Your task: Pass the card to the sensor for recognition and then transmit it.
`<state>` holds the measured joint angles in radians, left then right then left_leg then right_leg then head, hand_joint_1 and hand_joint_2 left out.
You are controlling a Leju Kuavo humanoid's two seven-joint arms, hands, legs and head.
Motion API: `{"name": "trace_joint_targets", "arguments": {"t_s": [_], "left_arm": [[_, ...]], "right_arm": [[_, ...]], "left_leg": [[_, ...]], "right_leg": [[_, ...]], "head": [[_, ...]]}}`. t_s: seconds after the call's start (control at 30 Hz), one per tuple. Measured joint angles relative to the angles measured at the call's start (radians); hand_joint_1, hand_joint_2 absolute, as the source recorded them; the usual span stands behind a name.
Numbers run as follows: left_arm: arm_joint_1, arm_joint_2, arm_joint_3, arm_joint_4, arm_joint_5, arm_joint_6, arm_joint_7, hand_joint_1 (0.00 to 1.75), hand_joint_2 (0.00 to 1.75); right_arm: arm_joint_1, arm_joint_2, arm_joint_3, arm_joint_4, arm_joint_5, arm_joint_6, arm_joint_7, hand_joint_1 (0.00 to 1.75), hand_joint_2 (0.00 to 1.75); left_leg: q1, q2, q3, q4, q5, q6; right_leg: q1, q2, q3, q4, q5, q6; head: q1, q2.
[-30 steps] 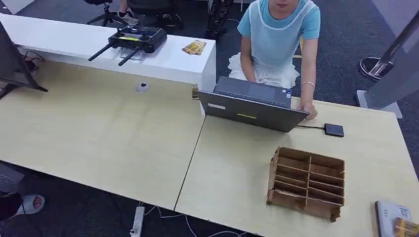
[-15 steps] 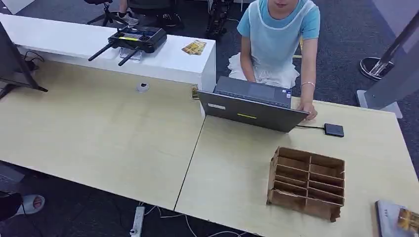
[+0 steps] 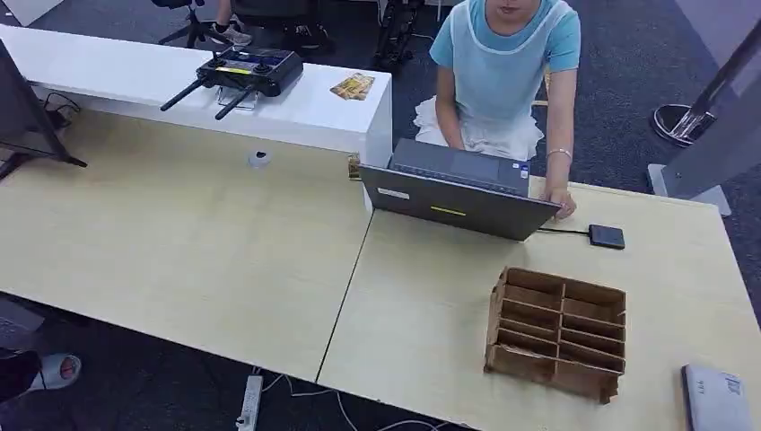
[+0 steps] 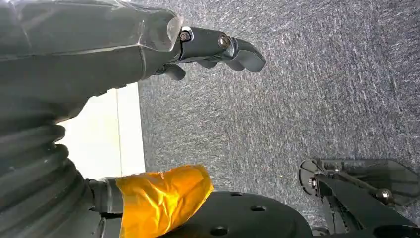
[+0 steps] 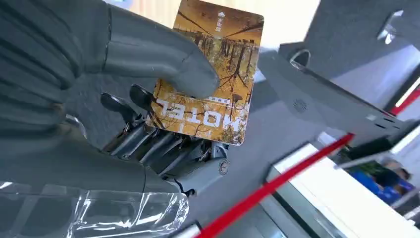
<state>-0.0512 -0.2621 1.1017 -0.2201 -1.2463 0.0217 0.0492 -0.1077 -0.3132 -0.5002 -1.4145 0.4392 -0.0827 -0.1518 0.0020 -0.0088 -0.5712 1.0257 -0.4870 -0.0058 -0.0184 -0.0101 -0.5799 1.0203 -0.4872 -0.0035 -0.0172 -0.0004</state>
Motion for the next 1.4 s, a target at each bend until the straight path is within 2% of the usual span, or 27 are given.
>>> {"name": "trace_joint_targets", "arguments": {"t_s": [0.2,0.37,0.7,1.0,1.2,1.4], "left_arm": [[-0.002,0.000,0.000,0.000,-0.020,-0.002,0.000,0.00,1.75],[-0.004,0.000,0.000,0.000,-0.035,-0.007,0.000,0.00,1.75],[-0.007,0.001,0.000,0.000,-0.053,-0.011,0.000,0.00,1.75],[-0.010,0.001,-0.003,0.000,-0.072,-0.017,0.000,0.00,1.75],[-0.011,0.001,-0.011,0.000,-0.084,-0.021,0.000,0.00,1.75],[-0.014,0.001,-0.023,0.000,-0.093,-0.027,0.003,0.00,1.75]], "right_arm": [[-0.092,-0.029,0.093,-0.035,0.167,-0.046,0.019,1.75,1.75],[-0.219,-0.060,0.193,-0.024,0.262,-0.030,0.060,1.75,1.75],[-0.450,-0.082,0.374,0.115,0.393,-0.019,0.093,1.75,1.75],[-0.566,-0.051,0.504,0.260,0.490,-0.031,0.089,1.75,1.75],[-0.584,-0.019,0.578,0.325,0.512,-0.040,0.060,1.75,1.75],[-0.606,0.016,0.623,0.387,0.549,-0.049,0.073,1.75,1.75]], "left_leg": [[0.000,0.002,0.001,0.000,0.000,0.000],[0.000,0.003,0.001,0.000,0.001,0.000],[0.000,0.002,0.001,0.000,0.002,0.000],[0.000,0.002,0.001,0.000,0.002,0.000],[0.000,0.000,0.000,0.000,0.002,0.000],[0.000,-0.001,0.000,0.000,0.003,-0.001]], "right_leg": [[0.000,0.001,0.000,0.000,0.000,0.000],[0.000,0.002,0.000,0.001,0.001,0.000],[0.000,0.002,0.000,0.001,0.001,0.000],[0.000,0.002,0.000,0.001,0.001,0.000],[0.000,0.001,0.000,0.001,0.001,0.000],[0.000,0.000,0.000,0.001,0.001,0.000]], "head": [[0.000,0.000],[0.000,0.000],[0.000,0.000],[0.000,0.000],[0.000,0.000],[0.000,0.000]]}}
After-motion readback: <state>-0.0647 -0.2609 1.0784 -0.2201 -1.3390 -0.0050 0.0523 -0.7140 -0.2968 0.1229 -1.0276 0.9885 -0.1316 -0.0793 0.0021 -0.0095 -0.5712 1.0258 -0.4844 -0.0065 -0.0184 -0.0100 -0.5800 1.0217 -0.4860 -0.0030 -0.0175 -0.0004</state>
